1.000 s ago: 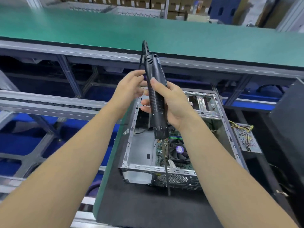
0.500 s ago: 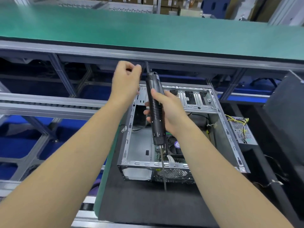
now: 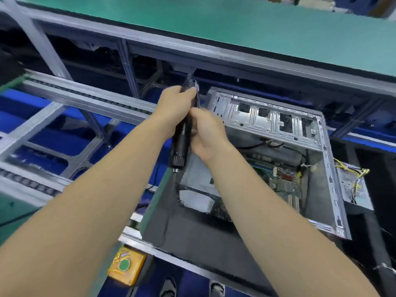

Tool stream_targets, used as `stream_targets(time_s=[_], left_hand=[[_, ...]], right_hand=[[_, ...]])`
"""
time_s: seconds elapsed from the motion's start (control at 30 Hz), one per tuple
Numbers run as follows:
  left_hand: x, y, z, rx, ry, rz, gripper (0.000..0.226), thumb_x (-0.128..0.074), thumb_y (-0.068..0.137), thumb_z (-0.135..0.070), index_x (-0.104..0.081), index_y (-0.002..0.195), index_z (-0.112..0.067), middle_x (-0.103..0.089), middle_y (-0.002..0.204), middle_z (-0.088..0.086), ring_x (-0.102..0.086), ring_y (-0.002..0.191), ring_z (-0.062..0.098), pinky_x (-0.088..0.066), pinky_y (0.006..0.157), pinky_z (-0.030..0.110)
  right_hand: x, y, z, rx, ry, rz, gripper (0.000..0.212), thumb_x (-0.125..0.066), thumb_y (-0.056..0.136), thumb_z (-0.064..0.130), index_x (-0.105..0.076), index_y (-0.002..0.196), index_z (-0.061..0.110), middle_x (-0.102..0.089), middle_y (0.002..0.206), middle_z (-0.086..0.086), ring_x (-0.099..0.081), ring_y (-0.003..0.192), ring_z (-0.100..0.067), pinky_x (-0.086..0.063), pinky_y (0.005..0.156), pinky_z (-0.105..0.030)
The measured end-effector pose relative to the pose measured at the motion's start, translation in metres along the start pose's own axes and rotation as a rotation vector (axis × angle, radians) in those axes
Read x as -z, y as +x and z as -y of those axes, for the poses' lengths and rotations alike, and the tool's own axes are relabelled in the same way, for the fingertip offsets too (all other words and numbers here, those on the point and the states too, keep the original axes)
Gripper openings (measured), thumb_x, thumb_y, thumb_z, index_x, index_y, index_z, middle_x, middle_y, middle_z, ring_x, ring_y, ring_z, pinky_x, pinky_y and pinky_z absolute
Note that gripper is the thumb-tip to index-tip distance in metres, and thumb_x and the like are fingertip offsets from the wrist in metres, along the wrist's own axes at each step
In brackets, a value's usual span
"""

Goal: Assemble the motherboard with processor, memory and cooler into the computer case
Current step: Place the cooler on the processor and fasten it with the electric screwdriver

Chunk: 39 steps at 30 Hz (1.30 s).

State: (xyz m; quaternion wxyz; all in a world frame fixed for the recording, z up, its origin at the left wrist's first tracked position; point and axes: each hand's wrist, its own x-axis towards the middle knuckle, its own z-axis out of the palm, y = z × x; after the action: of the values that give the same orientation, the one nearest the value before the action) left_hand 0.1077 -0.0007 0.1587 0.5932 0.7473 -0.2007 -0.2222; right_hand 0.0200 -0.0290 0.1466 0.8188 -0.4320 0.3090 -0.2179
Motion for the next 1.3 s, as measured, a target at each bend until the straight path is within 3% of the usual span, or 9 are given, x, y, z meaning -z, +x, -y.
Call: stream_targets(time_s=[0.2,0.33,0.43,0.57,0.67,0.83,0.97,1.17,1.3], left_hand=[[0.077,-0.013,0.056,0.121,0.020,-0.095,0.023,-0.064,0.091,-0.024,-0.061,0.070,-0.014,-0.061,0.071,0.004,-0.056,0.066,0.020,-0.042,0.050,0.021],[0.121,-0.033,0.104,0.151,0.070,-0.135,0.025,-0.064,0.085,-0.032,-0.067,0.079,-0.008,-0.069,0.083,0.014,-0.061,0.078,0.027,-0.051,0.071,0.041],[0.153,-0.046,0.140,0.227,0.127,-0.127,0.039,-0.061,0.074,-0.041,-0.066,0.081,-0.003,-0.066,0.079,0.011,-0.058,0.074,0.027,-0.047,0.069,0.038],[0.191,-0.065,0.197,0.335,0.219,-0.107,0.032,-0.068,0.083,-0.035,-0.063,0.076,-0.003,-0.064,0.073,0.012,-0.056,0.070,0.027,-0.045,0.065,0.037],[0.216,-0.083,0.239,0.398,0.321,-0.103,0.030,-0.068,0.086,-0.029,-0.066,0.079,-0.001,-0.065,0.077,0.016,-0.055,0.072,0.024,-0.041,0.066,0.034],[0.253,-0.111,0.290,0.454,0.466,-0.042,0.021,-0.063,0.089,-0.025,-0.062,0.070,-0.016,-0.059,0.072,0.000,-0.055,0.075,0.023,-0.039,0.061,0.030],[0.277,-0.125,0.319,0.467,0.576,-0.001,0.012,-0.059,0.093,-0.027,-0.066,0.085,-0.021,-0.067,0.086,0.000,-0.060,0.084,0.022,-0.044,0.070,0.031],[0.289,-0.136,0.354,0.465,0.673,0.012,0.029,-0.055,0.095,-0.029,-0.056,0.124,-0.024,-0.066,0.117,0.004,-0.059,0.108,0.030,-0.048,0.094,0.043],[0.284,-0.139,0.368,0.479,0.789,0.021,0.026,-0.049,0.098,-0.034,-0.047,0.120,-0.021,-0.061,0.118,0.008,-0.056,0.106,0.032,-0.049,0.089,0.046]], right_hand=[[-0.059,-0.016,-0.073,-0.089,-0.302,-0.029,0.016,-0.050,0.091,-0.002,-0.063,0.094,0.005,-0.065,0.084,-0.016,-0.060,0.078,-0.029,-0.049,0.071,-0.039],[-0.085,-0.023,-0.131,-0.154,-0.391,-0.005,0.024,-0.049,0.090,0.000,-0.059,0.111,0.007,-0.067,0.104,-0.022,-0.067,0.086,-0.036,-0.061,0.069,-0.044],[-0.099,-0.030,-0.175,-0.234,-0.405,0.005,0.022,-0.051,0.087,0.001,-0.055,0.107,0.010,-0.065,0.107,-0.023,-0.068,0.098,-0.042,-0.059,0.081,-0.061],[-0.113,-0.038,-0.233,-0.398,-0.434,0.016,0.019,-0.053,0.087,-0.002,-0.057,0.103,0.008,-0.064,0.091,-0.017,-0.064,0.074,-0.031,-0.058,0.064,-0.040],[-0.120,-0.045,-0.280,-0.487,-0.493,0.037,0.026,-0.056,0.088,-0.001,-0.062,0.113,0.003,-0.069,0.108,-0.023,-0.069,0.096,-0.038,-0.061,0.079,-0.055],[-0.134,-0.058,-0.338,-0.643,-0.500,0.079,0.029,-0.050,0.095,-0.001,-0.060,0.122,0.001,-0.069,0.114,-0.025,-0.071,0.094,-0.038,-0.063,0.068,-0.046],[-0.145,-0.070,-0.365,-0.711,-0.519,0.141,0.030,-0.045,0.098,-0.003,-0.061,0.123,0.001,-0.067,0.088,-0.013,-0.061,0.063,-0.020,-0.059,0.063,-0.036],[-0.144,-0.074,-0.381,-0.745,-0.521,0.190,0.030,-0.043,0.093,-0.011,-0.063,0.109,0.003,-0.062,0.087,-0.013,-0.059,0.078,-0.024,-0.059,0.090,-0.047],[-0.134,-0.063,-0.377,-0.738,-0.523,0.165,0.026,-0.045,0.091,-0.012,-0.057,0.088,0.011,-0.061,0.083,-0.009,-0.061,0.079,-0.022,-0.058,0.093,-0.046]])
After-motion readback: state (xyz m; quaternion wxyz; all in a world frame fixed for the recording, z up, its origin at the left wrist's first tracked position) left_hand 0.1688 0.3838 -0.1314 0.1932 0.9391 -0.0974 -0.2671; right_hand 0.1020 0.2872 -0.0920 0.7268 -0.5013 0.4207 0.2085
